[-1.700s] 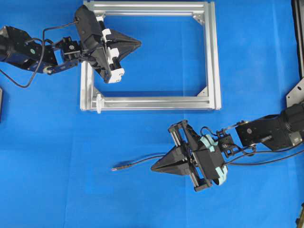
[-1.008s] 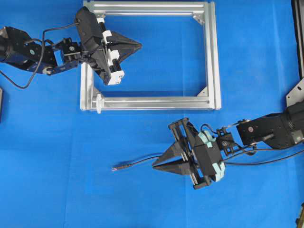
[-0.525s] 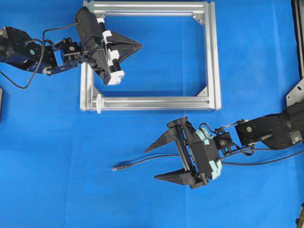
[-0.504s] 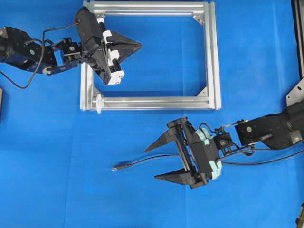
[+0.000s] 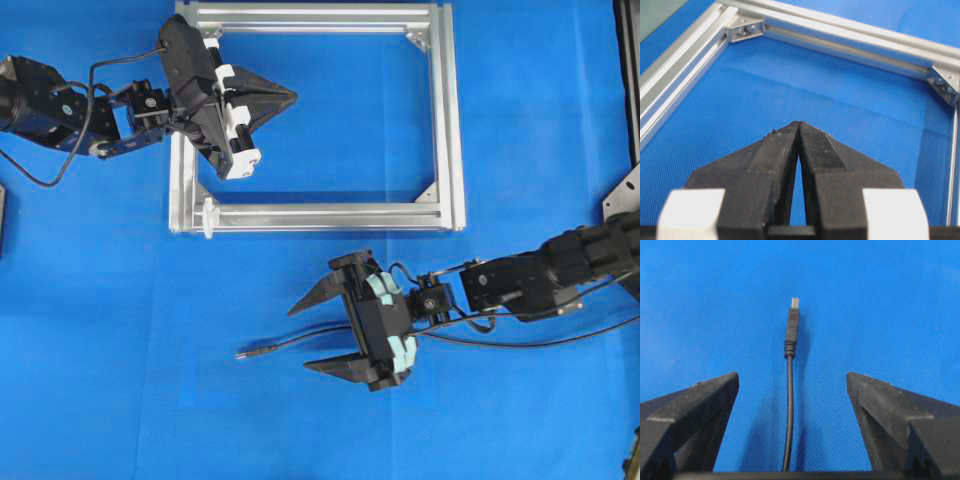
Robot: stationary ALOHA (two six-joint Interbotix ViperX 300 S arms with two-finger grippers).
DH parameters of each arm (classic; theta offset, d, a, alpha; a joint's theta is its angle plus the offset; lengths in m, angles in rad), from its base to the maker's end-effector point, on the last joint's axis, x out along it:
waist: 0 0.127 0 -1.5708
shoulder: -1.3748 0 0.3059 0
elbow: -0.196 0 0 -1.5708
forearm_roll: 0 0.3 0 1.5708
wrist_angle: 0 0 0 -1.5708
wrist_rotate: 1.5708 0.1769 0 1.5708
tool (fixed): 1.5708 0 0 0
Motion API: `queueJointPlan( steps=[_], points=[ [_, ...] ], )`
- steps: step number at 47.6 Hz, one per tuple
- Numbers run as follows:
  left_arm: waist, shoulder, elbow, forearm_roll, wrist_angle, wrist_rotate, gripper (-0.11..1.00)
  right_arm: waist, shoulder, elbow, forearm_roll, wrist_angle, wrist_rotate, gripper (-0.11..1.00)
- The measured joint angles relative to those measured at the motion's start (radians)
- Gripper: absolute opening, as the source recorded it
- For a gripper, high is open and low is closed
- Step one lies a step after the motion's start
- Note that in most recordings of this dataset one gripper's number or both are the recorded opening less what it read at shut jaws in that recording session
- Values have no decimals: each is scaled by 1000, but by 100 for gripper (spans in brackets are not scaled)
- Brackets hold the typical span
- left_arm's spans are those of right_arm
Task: Insert the wire through the string loop located on the left side.
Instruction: 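Open the right gripper and move it toward the black USB cable plug end, then close the right gripper on the cable just behind the USB plug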
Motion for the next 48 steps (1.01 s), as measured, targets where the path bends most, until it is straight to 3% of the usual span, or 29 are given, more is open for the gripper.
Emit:
queueJointPlan(
  steps=[22, 26, 32, 37, 40, 48],
  points=[
    [0, 0, 3, 0, 0, 0, 0, -3, 57, -41, 12, 0, 2, 84],
    [0, 0, 3, 0, 0, 0, 0, -3, 57, -41, 12, -2, 2, 70],
    [0, 0, 3, 0, 0, 0, 0, -3, 57, -43, 12, -2, 0, 31],
    [0, 0, 3, 0, 0, 0, 0, -2, 57, -43, 11, -11, 0, 7],
    [2, 0, 5, 0, 2, 0, 0, -5, 57, -43, 5, -18, 0, 0],
    [0, 0, 5, 0, 2, 0, 0, -5, 57, -43, -3, -23, -2, 0]
  ],
)
